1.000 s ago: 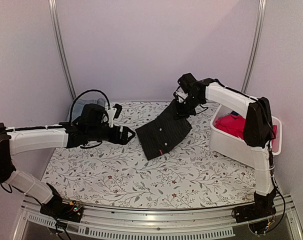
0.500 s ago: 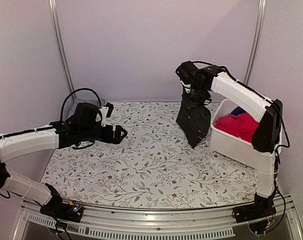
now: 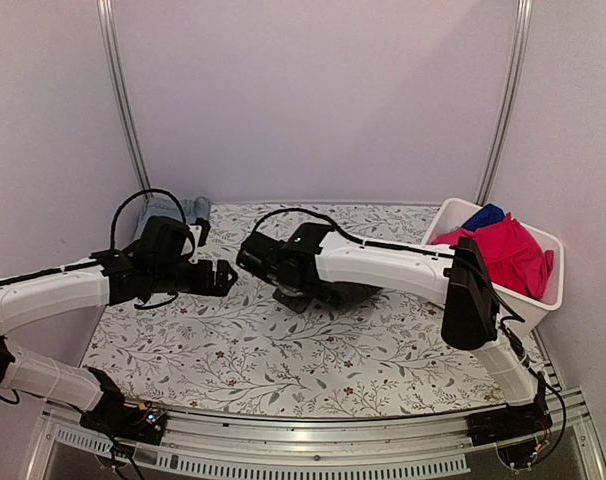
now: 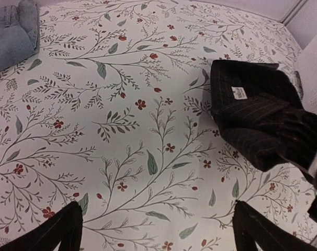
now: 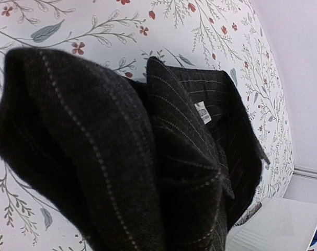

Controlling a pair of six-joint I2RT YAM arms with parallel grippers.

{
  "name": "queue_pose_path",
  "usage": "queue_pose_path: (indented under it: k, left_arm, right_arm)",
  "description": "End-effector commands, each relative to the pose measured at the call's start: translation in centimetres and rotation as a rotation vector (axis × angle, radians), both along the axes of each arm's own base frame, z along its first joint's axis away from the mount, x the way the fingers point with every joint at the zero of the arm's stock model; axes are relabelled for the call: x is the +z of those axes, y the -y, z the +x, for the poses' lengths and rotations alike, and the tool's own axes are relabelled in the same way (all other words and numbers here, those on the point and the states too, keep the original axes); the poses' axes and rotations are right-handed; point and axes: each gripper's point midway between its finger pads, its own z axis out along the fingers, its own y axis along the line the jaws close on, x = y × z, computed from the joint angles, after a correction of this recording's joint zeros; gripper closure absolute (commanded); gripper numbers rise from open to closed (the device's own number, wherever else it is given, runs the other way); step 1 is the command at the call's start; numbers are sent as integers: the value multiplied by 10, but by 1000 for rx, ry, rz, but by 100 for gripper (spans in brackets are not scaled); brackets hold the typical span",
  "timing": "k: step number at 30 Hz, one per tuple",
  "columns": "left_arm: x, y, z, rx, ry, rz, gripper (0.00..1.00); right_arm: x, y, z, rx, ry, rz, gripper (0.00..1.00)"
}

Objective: Fold and stack the mixed laundry pile
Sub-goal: Turn over the square-folded shirt at the center of the board.

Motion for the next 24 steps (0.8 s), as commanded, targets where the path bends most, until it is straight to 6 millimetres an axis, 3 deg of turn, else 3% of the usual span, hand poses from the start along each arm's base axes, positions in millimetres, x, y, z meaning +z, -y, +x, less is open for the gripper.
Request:
queue_pose_path:
  k: [1, 6, 11, 14, 17, 19, 22, 24]
  left_arm:
    - [-8, -21, -7, 89, -41, -6, 0]
    - [-11, -47, -14, 196, -81, -9, 0]
    - [-9, -61, -25, 290, -121, -152, 1]
    - [-7, -66, -29, 308, -137, -236, 0]
    - [-12, -69, -31, 313, -177, -306, 0]
    - [-17, -71, -32, 318, -219, -348, 0]
    - [-20, -74, -30, 326, -269, -415, 0]
    - [-15, -70, -29, 304, -283, -468, 0]
  right_arm:
    - [26, -13, 1, 6, 11, 98, 100]
    - [-17, -42, -33, 81, -80, 84, 100]
    - [-62, -62, -53, 128, -173, 83, 100]
    - [-77, -73, -61, 140, -231, 123, 100]
    - [-77, -92, -70, 159, -289, 214, 100]
    - [-73, -111, -81, 194, -357, 306, 92]
    - [-59, -143, -105, 282, -507, 470, 66]
    - [-32, -159, -116, 333, -584, 589, 44]
